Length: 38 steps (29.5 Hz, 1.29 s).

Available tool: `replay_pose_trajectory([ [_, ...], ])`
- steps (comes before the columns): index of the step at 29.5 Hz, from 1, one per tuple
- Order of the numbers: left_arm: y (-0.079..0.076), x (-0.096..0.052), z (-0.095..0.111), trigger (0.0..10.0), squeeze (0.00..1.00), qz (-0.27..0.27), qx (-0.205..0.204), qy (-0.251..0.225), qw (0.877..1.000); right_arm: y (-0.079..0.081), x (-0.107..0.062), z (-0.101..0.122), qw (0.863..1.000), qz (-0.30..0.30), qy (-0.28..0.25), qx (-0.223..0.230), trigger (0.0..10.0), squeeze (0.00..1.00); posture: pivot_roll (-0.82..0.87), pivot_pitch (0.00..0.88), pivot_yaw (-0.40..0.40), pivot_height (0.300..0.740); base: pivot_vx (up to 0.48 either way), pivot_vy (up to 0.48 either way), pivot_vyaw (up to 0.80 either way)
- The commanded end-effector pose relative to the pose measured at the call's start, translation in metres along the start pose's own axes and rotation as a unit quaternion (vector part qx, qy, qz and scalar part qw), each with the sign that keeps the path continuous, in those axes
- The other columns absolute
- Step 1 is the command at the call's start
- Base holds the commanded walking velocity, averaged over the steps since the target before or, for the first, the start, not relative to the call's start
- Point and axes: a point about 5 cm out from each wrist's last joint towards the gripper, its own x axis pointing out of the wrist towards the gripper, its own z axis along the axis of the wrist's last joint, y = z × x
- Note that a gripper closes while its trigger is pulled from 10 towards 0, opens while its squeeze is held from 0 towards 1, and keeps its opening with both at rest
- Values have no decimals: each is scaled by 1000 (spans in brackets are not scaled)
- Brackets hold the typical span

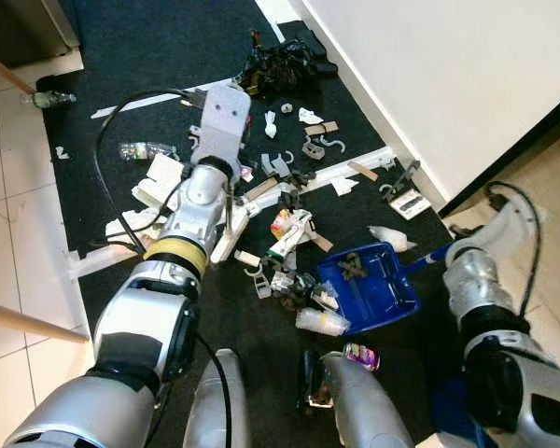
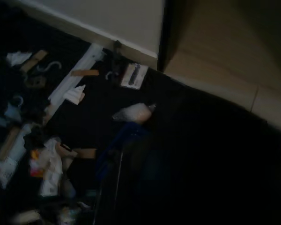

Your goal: Sweep floor

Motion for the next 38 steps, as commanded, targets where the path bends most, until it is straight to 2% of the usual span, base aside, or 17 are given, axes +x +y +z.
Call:
replay_pose_trajectory([
  [1, -12, -1, 2, 10000, 0, -12, 10, -19, 1000, 25, -12, -15, 989, 101, -32, -106, 10000, 0, 69, 187, -18, 740, 0, 0, 0],
  [2, -13, -1, 2, 10000, 0, -12, 10, -19, 1000, 29, -14, -15, 985, 113, -44, -126, 10000, 0, 69, 187, -18, 740, 0, 0, 0],
  [5, -14, -2, 1, 10000, 0, -13, 9, -18, 1000, 30, -15, -17, 983, 117, -50, -134, 10000, 0, 69, 189, -18, 740, 0, 0, 0],
  [6, -16, -2, 1, 10000, 0, -13, 9, -17, 1000, 31, -17, -18, 980, 120, -59, -150, 10000, 0, 72, 190, -18, 740, 0, 0, 0],
  [8, -18, -2, 0, 10000, 0, -15, 9, -18, 1000, 26, -17, -21, 979, 104, -67, -162, 10000, 0, 74, 191, -20, 740, 0, 0, 0],
  [12, -16, -3, 2, 10000, 0, -13, 9, -22, 1000, 10, -9, -20, 994, 60, -20, -91, 10000, 0, 79, 190, -23, 740, 0, 0, 0],
  [14, -14, -3, 2, 10000, 0, -12, 10, -23, 1000, 10, -7, -15, 995, 58, -20, -79, 10000, 0, 77, 186, -21, 740, 0, 0, 0],
  [19, -10, -1, 5, 10000, 0, -11, 14, -27, 999, 10, 3, 13, 998, 42, -36, -18, 10000, 0, 75, 181, -18, 740, 0, 0, 0],
  [27, -6, -1, 8, 10000, 0, -13, 20, -33, 999, 5, 13, 45, 998, 23, -48, 23, 10000, 0, 74, 176, -21, 740, 0, 0, 0],
  [38, -2, -1, 10, 10000, 0, -13, 25, -38, 999, -10, 21, 70, 996, 4, -47, 71, 10000, 0, 77, 166, -26, 740, 0, 0, 0],
])
